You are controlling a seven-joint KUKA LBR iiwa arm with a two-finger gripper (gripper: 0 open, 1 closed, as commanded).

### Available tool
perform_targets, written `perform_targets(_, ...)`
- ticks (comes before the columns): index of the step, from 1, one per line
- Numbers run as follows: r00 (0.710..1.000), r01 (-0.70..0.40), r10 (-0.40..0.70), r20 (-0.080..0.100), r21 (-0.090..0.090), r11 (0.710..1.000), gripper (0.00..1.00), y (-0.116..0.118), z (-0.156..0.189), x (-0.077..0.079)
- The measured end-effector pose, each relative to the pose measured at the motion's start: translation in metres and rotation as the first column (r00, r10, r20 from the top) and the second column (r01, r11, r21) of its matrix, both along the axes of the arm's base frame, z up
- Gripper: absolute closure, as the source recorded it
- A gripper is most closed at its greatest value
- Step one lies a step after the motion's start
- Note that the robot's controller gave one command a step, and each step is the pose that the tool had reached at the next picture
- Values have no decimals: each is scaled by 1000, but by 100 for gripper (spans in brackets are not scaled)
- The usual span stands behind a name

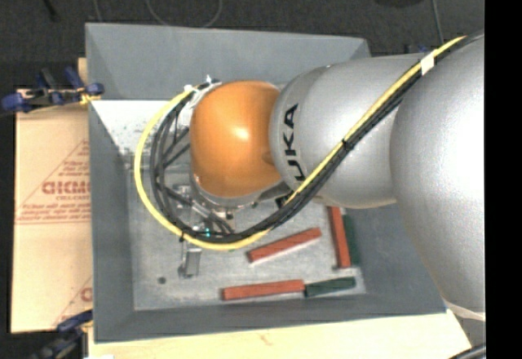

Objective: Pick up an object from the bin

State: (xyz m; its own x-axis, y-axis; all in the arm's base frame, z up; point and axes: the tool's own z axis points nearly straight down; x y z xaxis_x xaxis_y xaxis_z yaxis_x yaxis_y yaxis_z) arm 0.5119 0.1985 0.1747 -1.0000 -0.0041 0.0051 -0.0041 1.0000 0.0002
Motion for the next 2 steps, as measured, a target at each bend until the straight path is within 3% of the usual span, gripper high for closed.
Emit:
perform_targets(1,947,-322,322,10,-2,947,0,-26,-105,135)
perform_targets(2,815,-579,579,9,-5,815,0,-129,-103,138)
